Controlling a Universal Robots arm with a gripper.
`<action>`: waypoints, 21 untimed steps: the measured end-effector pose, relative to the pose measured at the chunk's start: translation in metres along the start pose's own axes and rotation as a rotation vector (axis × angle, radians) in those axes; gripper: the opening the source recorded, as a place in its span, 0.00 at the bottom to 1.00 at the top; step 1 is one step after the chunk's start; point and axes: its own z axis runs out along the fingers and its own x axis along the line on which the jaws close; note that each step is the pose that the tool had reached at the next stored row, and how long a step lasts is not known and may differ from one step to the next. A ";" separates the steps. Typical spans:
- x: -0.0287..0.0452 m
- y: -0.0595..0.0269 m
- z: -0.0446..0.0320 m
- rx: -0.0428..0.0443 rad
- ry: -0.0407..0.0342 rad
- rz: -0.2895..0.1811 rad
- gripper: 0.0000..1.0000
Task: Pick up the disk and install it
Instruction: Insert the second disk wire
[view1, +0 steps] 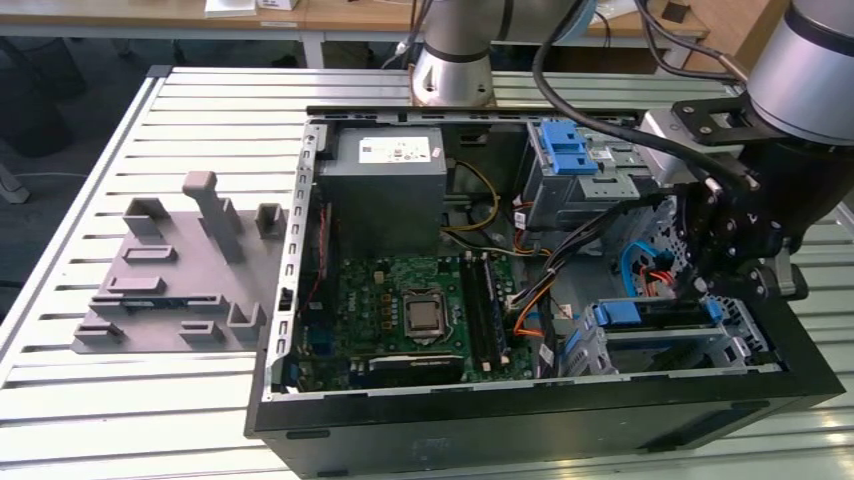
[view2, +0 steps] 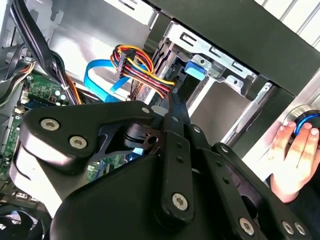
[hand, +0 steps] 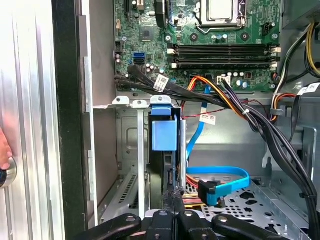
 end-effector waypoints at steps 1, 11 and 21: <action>0.0001 -0.0001 -0.0009 0.0000 0.0000 0.000 0.11; 0.0004 0.0044 -0.0050 0.0008 -0.0002 0.000 0.11; 0.0007 0.0061 -0.0116 -0.0054 -0.0033 0.000 0.11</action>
